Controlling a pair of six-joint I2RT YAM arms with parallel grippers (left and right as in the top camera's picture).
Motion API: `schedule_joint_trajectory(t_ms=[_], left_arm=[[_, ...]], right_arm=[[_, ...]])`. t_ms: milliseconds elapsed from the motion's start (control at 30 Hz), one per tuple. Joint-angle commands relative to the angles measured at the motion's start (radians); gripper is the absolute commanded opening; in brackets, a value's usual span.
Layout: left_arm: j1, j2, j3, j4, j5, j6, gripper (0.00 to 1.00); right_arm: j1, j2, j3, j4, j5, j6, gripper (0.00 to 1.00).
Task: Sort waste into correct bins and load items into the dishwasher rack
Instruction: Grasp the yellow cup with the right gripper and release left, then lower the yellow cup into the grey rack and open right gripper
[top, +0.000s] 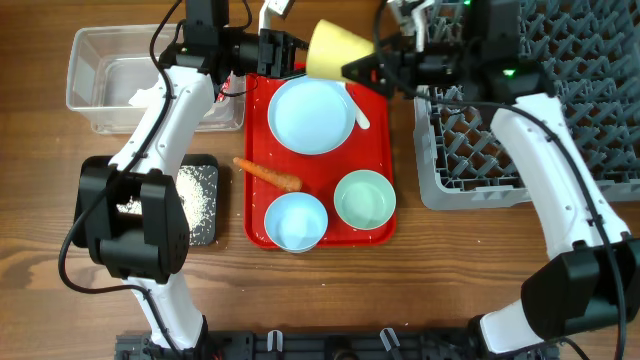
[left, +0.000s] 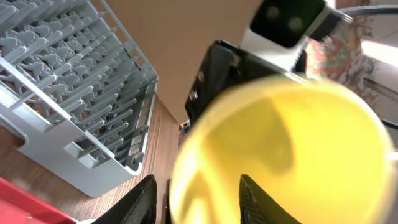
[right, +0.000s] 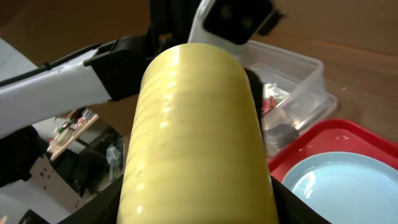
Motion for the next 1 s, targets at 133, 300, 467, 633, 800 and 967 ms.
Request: schedule_joint_trajectory(t_ms=[133, 300, 467, 633, 800, 967], left_arm=[[0.003, -0.022, 0.016, 0.003, 0.010, 0.006, 0.43], [0.003, -0.022, 0.016, 0.002, -0.019, 0.009, 0.44], [0.003, -0.022, 0.016, -0.015, -0.129, 0.009, 0.48], [0.003, -0.022, 0.016, -0.156, -0.373, 0.064, 0.50], [-0.003, -0.022, 0.016, -0.320, -0.589, 0.069, 0.46], [-0.018, -0.022, 0.016, -0.423, -0.771, 0.070, 0.47]], right_arm=[[-0.122, 0.011, -0.005, -0.053, -0.119, -0.026, 0.44], [-0.195, 0.011, -0.005, -0.161, -0.093, -0.068, 0.44], [-0.266, -0.003, -0.003, -0.296, 0.057, -0.066, 0.45], [-0.330, -0.067, 0.008, -0.473, 0.338, -0.064, 0.52], [-0.381, -0.134, 0.052, -0.664, 0.587, -0.040, 0.52], [-0.385, -0.171, 0.068, -0.780, 0.803, 0.006, 0.52]])
